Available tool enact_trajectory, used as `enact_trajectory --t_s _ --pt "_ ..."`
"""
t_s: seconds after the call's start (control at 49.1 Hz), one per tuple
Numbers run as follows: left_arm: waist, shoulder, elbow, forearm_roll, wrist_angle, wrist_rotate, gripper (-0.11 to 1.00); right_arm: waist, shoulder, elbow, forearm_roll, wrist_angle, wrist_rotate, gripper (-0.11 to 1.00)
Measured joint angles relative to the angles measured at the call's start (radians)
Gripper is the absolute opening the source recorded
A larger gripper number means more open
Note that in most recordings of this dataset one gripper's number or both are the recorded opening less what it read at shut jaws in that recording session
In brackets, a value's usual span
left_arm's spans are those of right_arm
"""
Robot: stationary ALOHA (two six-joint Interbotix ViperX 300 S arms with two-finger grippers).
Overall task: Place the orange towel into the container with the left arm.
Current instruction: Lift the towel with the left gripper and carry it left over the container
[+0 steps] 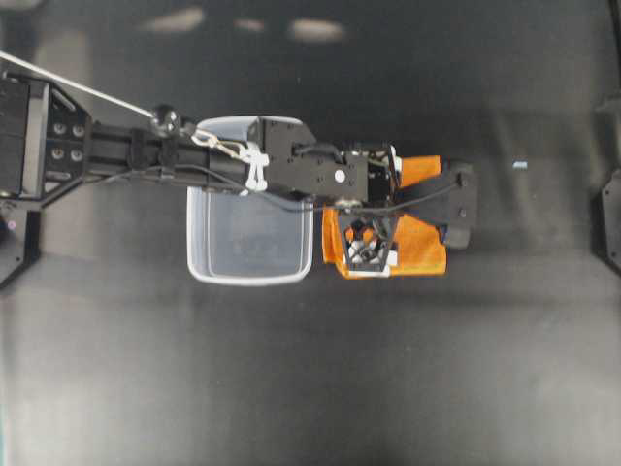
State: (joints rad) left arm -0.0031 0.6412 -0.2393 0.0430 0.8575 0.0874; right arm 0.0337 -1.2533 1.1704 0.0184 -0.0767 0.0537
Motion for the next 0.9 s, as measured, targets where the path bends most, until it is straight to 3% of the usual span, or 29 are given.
enact_trajectory --t_s 0.183,0.244,0.468,0.652,0.753,0.896 --pt "-0.018 -0.005 -0.015 -0.002 0.040 0.014 0.19 0.000 0.002 0.000 0.000 0.000 0.000 0.75" --pt "-0.023 -0.009 -0.025 -0.002 0.043 0.018 0.07 0.000 0.000 0.000 0.000 0.000 0.000 0.75" --pt "-0.023 -0.101 -0.103 -0.002 0.100 0.009 0.06 0.000 0.000 0.000 0.000 0.003 0.000 0.75" --pt "-0.034 -0.278 -0.158 0.000 0.267 0.003 0.06 0.000 0.000 0.000 0.000 0.005 0.000 0.75" --pt "-0.032 -0.367 -0.123 -0.002 0.354 0.003 0.06 0.000 0.000 -0.002 0.000 0.005 0.000 0.75" --pt "-0.018 -0.482 0.021 -0.002 0.394 0.012 0.06 0.000 0.002 0.000 0.000 0.003 0.000 0.75"
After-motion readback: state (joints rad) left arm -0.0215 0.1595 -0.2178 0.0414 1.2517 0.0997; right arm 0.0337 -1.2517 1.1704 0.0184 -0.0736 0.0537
